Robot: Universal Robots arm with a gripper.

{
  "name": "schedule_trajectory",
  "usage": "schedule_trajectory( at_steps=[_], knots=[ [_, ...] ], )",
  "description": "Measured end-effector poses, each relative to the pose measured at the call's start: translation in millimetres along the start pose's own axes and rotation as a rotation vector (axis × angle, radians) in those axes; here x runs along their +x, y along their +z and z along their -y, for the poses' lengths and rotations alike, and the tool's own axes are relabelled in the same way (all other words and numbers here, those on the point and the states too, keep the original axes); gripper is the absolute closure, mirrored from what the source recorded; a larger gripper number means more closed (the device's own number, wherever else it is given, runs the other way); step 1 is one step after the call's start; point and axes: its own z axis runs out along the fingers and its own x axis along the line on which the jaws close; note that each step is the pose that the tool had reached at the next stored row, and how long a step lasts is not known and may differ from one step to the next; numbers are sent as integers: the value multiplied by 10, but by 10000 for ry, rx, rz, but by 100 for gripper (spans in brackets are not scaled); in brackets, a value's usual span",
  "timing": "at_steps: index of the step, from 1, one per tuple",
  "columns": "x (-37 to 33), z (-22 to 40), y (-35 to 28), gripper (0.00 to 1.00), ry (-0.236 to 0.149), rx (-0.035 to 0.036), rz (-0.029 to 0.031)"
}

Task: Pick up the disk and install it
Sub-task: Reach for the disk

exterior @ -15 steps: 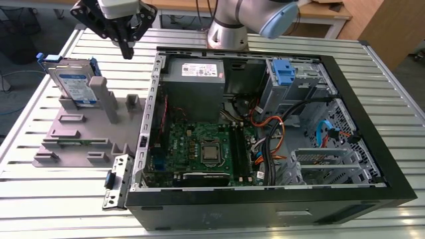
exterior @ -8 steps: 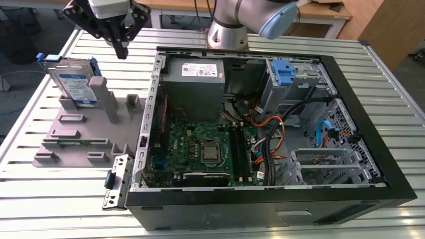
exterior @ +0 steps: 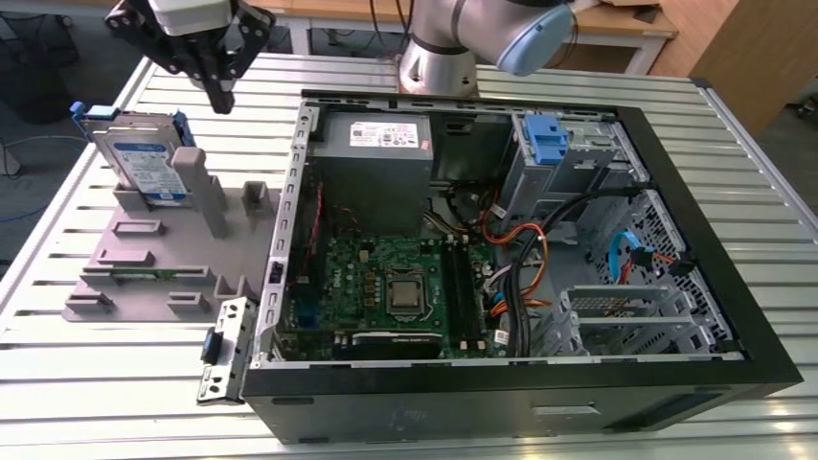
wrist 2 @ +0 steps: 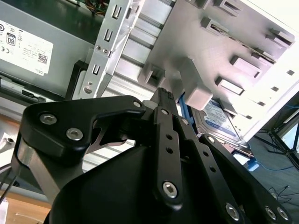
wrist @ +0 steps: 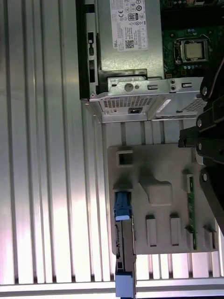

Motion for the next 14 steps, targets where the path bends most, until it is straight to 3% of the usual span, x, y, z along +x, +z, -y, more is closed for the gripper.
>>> schedule_trajectory(
  at_steps=[14],
  knots=[
    [250, 19, 5, 89, 0, 0, 0]
  ],
)
